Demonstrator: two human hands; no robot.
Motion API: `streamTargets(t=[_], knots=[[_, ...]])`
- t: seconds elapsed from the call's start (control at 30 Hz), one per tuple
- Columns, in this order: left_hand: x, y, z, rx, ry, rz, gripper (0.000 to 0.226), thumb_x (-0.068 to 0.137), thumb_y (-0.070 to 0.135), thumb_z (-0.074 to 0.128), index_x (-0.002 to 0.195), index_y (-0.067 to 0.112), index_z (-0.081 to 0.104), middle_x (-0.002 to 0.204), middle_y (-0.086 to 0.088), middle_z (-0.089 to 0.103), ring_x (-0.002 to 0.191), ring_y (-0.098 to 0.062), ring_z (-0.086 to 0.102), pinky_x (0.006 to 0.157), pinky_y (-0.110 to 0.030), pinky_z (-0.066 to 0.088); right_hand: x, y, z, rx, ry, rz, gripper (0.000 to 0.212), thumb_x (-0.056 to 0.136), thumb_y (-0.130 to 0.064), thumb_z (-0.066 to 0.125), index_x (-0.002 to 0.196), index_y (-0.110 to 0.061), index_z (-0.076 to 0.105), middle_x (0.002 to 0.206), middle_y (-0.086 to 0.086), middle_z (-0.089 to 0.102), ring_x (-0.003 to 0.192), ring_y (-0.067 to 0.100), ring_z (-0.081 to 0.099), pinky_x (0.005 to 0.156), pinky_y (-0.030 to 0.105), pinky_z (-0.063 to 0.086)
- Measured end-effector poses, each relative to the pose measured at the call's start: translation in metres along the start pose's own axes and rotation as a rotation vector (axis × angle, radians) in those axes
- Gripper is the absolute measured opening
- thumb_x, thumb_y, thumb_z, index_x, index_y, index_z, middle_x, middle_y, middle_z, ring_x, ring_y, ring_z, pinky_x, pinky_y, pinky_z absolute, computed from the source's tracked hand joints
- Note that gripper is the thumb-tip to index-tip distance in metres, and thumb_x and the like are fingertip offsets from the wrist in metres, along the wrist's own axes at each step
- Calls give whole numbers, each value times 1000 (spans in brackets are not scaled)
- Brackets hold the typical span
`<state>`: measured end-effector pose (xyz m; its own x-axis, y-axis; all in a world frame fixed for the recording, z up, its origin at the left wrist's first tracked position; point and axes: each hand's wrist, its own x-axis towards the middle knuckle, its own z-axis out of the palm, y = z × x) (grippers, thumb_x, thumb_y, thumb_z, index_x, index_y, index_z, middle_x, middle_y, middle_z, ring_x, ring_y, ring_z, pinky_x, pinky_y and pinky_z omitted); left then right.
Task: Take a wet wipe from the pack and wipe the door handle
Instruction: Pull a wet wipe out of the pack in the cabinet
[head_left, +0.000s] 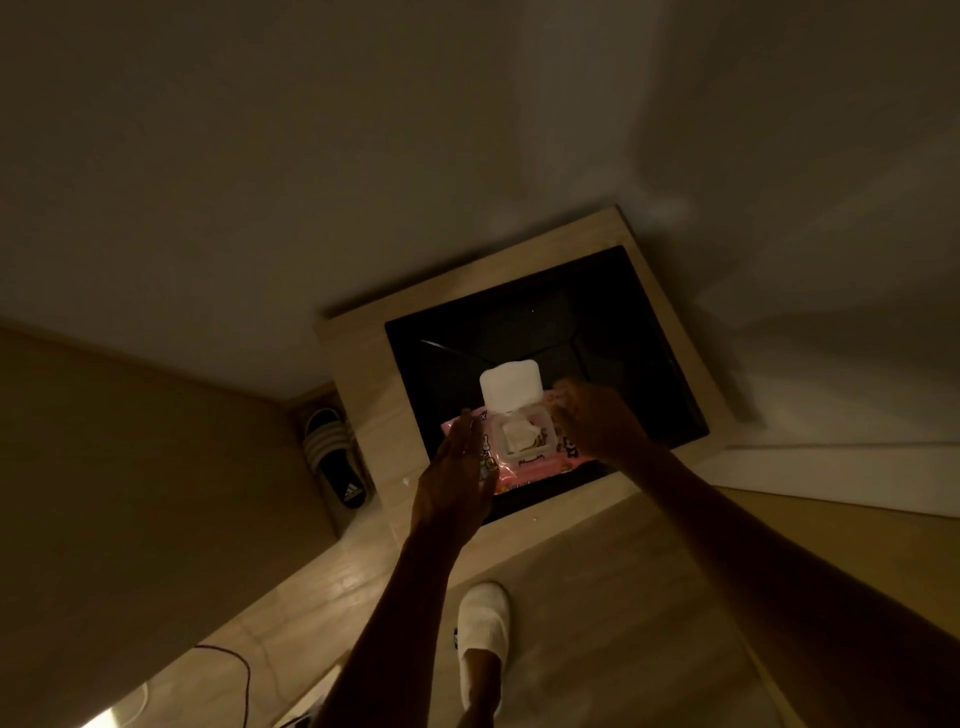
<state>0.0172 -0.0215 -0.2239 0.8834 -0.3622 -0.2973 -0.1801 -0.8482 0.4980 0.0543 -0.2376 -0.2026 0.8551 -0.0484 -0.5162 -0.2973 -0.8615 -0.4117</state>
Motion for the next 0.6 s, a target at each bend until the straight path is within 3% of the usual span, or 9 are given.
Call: streamTargets(t=[0.17, 0.4, 0.6], knots=[[11, 11, -4, 35, -13, 109, 69, 94, 35, 52, 152, 27, 16, 161, -7, 18, 131, -20, 49, 99, -34, 52, -22, 15, 11, -47, 59, -83, 43, 97, -29, 51, 138, -18, 43, 132, 9, 55, 116, 21, 58, 90, 37, 55], [35, 43, 0, -141, 48, -135, 66, 80, 57, 63, 139, 34, 44, 152, -6, 33, 137, -21, 38, 109, -40, 43, -31, 31, 32, -172, 165, -134, 48, 93, -22, 59, 138, -15, 45, 136, 9, 52, 124, 23, 51, 93, 26, 43], [39, 47, 6, -201, 119, -220, 52, 82, 41, 68, 130, 28, 54, 139, -4, 47, 126, -21, 49, 97, -38, 52, -29, 25, 29, -201, 142, -159, 45, 94, -22, 57, 137, -18, 44, 130, 8, 55, 115, 21, 57, 89, 31, 54]])
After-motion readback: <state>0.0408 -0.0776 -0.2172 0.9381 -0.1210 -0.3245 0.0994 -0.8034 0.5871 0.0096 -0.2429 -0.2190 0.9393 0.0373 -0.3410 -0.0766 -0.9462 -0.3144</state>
